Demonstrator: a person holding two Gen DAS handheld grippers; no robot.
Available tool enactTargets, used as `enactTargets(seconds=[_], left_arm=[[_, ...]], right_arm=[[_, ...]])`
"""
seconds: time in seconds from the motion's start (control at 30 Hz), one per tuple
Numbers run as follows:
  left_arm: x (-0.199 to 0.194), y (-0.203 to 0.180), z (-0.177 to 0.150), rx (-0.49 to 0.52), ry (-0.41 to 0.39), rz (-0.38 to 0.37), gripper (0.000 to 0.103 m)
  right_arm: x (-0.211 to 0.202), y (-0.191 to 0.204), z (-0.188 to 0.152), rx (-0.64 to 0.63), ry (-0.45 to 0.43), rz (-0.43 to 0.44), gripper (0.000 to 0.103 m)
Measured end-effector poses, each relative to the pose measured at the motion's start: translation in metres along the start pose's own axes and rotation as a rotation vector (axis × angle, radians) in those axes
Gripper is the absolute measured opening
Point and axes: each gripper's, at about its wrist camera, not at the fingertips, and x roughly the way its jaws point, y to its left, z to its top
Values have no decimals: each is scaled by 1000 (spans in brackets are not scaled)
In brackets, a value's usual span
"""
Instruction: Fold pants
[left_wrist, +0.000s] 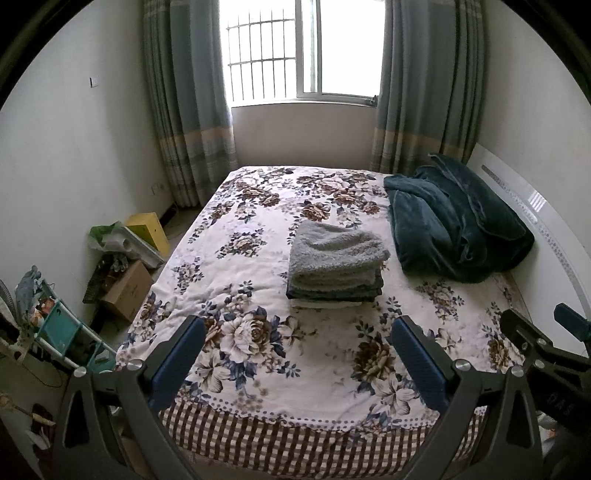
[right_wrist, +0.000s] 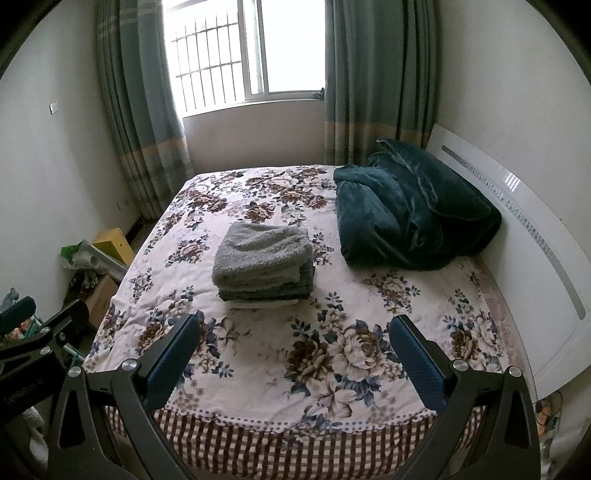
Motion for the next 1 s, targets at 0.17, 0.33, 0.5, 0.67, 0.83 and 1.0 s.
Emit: enactTargets(seconds=[0.17, 0.33, 0.5, 0.67, 0.83, 1.0], left_arm=[[1, 2, 1, -3, 0, 1, 103], [1, 3, 1, -2, -1, 3, 103], [1, 3, 1, 3, 0, 2, 103], [-1, 6, 1, -3, -3, 7, 103], [-3, 8, -1, -5, -5, 11, 103], [-4, 9, -2, -10, -7, 15, 103]], right_arm=[[-1, -1, 0, -3, -1, -3, 103], [-1, -1, 1, 6, -3, -3, 103], [4, -1, -4, 6, -7, 1, 103], [2, -2, -2, 6, -9, 1, 103], [4, -1, -4, 5, -11, -1, 103], [4, -2, -3, 4, -4, 1, 103]])
